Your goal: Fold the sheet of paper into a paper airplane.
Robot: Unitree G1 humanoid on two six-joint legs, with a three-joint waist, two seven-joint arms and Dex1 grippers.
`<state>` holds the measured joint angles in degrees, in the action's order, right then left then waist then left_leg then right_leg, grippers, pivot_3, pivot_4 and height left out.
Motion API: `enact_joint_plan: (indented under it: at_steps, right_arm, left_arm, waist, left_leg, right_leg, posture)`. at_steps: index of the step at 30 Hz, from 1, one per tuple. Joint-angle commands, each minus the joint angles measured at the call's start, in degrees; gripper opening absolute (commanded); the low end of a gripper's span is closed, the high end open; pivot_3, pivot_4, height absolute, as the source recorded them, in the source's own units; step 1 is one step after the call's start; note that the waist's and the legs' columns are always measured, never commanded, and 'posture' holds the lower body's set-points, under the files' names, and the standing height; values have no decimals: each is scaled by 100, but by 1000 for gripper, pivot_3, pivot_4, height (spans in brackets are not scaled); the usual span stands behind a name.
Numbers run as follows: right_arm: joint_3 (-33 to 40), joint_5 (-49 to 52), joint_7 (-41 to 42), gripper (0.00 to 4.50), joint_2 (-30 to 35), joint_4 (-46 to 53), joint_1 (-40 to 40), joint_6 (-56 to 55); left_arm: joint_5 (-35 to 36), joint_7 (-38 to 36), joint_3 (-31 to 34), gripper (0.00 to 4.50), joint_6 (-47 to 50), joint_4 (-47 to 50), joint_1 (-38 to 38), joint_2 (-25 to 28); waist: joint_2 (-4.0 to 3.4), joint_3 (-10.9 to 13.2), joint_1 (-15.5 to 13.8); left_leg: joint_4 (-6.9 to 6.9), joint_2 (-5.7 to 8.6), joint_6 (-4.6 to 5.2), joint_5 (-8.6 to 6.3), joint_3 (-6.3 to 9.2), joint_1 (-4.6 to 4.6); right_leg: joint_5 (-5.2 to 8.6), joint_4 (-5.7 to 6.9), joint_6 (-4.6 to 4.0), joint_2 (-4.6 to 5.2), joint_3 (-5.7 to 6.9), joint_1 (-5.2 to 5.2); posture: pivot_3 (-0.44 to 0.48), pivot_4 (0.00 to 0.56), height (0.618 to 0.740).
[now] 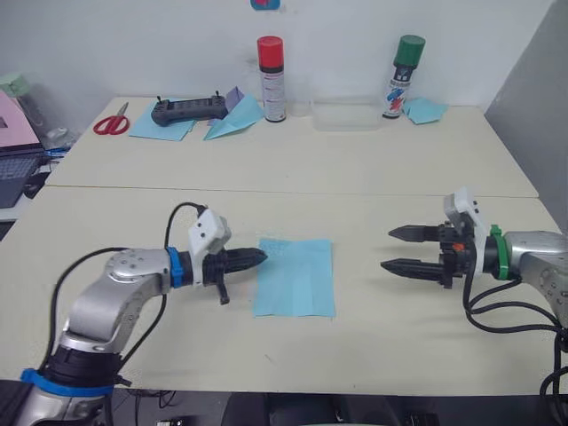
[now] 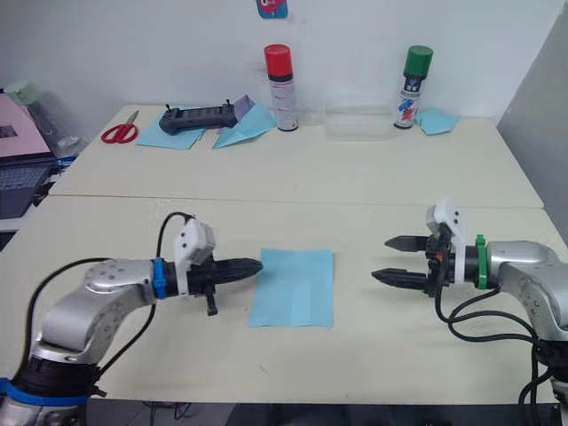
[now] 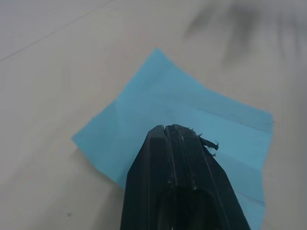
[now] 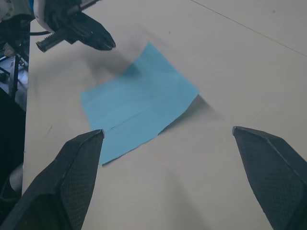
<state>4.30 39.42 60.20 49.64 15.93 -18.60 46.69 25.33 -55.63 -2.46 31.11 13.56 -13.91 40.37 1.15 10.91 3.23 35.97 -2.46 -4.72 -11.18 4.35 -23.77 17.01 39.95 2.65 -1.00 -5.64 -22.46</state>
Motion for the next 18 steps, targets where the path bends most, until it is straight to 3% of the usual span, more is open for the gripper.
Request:
enact_joint_plan:
  at_steps: [1, 10, 15, 18]
  right_arm:
    - [-10, -30, -140, 4500, -88, 227, -11, -75]
    - [-190, -289, -434, 4500, -423, 203, 15, -295]
    - [-490, -1006, -987, 4500, -933, -327, -221, -889]
    - [-722, -1340, -997, 3916, -1106, -670, -298, -1173]
  left_arm:
    - [-303, 268, -203, 22, -184, -252, -65, -253]
    - [-889, 234, -663, 22, -615, -764, 152, -339]
    - [-1055, 258, -777, 22, -749, -1033, 149, -431]
    - [-1111, 269, -788, 0, -832, -1142, 129, -480]
  waist:
    - [0, 0, 0]
    - [1, -1, 2]
    - [0, -8, 4]
    - [-2, -9, 5]
  left_leg:
    - [1, 0, 0, 0, 1, 2]
    - [-1, 1, 0, 0, 4, 7]
    - [-1, 2, 0, 0, 4, 23]
    - [0, 5, 0, 0, 3, 26]
  right_leg:
    - [-1, -2, 2, 0, 0, 4]
    - [-1, -3, 2, 0, 2, 8]
    - [-1, -2, 2, 1, 1, 22]
    - [-4, -2, 3, 2, -3, 25]
  posture:
    - [0, 150, 740]
    - [0, 150, 740]
    - [0, 150, 740]
    - [0, 150, 740]
